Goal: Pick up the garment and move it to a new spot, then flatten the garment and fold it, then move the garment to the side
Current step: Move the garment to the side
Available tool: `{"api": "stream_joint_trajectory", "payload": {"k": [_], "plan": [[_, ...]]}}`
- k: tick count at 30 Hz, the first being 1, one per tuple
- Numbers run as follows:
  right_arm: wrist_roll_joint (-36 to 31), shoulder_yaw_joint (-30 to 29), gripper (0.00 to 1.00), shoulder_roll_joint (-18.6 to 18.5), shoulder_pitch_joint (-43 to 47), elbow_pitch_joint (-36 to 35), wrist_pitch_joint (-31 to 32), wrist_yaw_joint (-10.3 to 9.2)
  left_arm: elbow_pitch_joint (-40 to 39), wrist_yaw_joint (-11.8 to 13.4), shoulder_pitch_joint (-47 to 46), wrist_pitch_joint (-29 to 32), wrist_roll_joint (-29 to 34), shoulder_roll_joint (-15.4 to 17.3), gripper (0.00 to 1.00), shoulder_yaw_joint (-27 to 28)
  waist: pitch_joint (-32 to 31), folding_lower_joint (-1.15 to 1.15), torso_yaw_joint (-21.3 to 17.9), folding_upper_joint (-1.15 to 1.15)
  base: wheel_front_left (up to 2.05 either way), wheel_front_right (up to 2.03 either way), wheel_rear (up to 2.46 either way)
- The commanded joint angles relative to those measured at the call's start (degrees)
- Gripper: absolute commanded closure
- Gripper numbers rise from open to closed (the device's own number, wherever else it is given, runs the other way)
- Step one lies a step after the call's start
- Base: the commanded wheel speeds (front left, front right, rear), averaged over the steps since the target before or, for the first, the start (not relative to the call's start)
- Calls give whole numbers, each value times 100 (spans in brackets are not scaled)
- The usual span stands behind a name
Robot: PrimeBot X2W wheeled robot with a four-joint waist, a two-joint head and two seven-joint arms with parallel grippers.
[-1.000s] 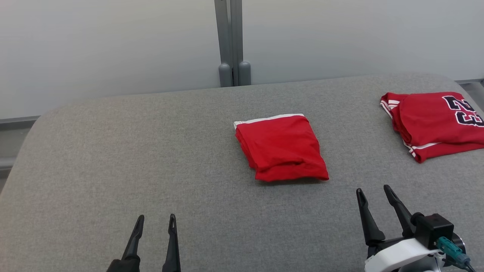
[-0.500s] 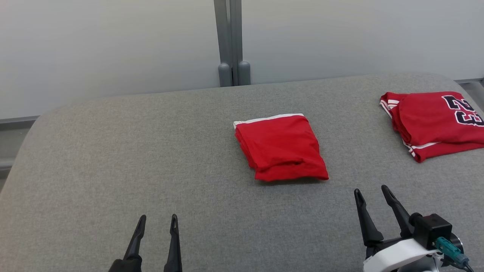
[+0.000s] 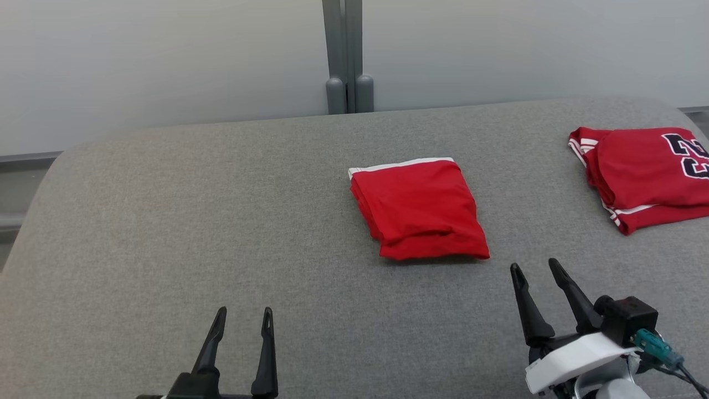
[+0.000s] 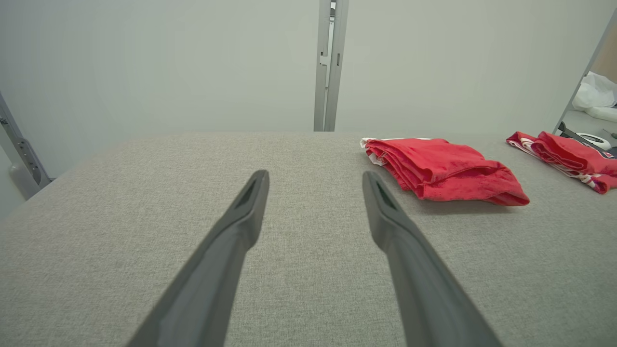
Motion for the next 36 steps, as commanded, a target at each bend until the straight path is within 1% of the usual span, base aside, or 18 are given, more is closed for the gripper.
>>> {"api": "stream_joint_trajectory", "payload": {"k": [1,6,10,12,16,20,22,27,30,33,34,35,36], "plan": [[156,70,0,-96,-178,96,-15,1,-2,-35,-115,0,49,12,0,-28,83,0,82,0,0,0,0],[856,326,0,-323,-717,630,-15,1,10,-68,-219,0,70,12,0,-203,216,0,273,0,0,0,0],[1533,695,0,-647,-1292,1298,-13,1,-15,-98,-346,0,94,13,0,-348,404,0,473,0,0,0,0],[1984,938,0,-834,-1645,1605,184,3,-15,-107,-420,0,125,13,0,-413,514,0,594,0,0,0,0],[2858,1239,0,-1219,-2201,1929,739,2,-13,-116,-577,0,152,13,0,-495,745,0,811,0,0,0,0],[3641,1355,0,-1559,-2642,2138,1240,2,-26,-114,-709,0,141,13,0,-574,989,0,996,0,0,0,0],[3930,1408,0,-1708,-2814,2212,1423,2,-28,-115,-777,0,125,13,0,-624,1124,0,1079,0,0,0,0],[4417,1521,0,-2007,-3198,2399,1694,2,-21,-99,-975,0,80,13,0,-747,1475,0,1237,0,0,0,0],[4584,1607,0,-2108,-3403,2559,1776,2,-20,-87,-1111,0,58,12,0,-807,1680,0,1309,0,0,0,0],[4695,1805,0,-2123,-3621,2757,1832,2,-15,-70,-1282,0,28,12,0,-889,1898,0,1377,0,0,0,0],[4708,1859,3,-2119,-3657,2791,1845,2,-16,-58,-1313,0,13,12,0,-904,1936,0,1385,0,0,0,0],[4740,1924,51,-2106,-3688,2844,1860,2,-11,-52,-1348,0,-1,12,0,-920,1966,0,1392,0,0,0,0],[4771,1983,61,-2091,-3704,2867,1876,2,-5,-51,-1372,0,-7,12,0,-933,1986,0,1395,0,0,0,0]]}}
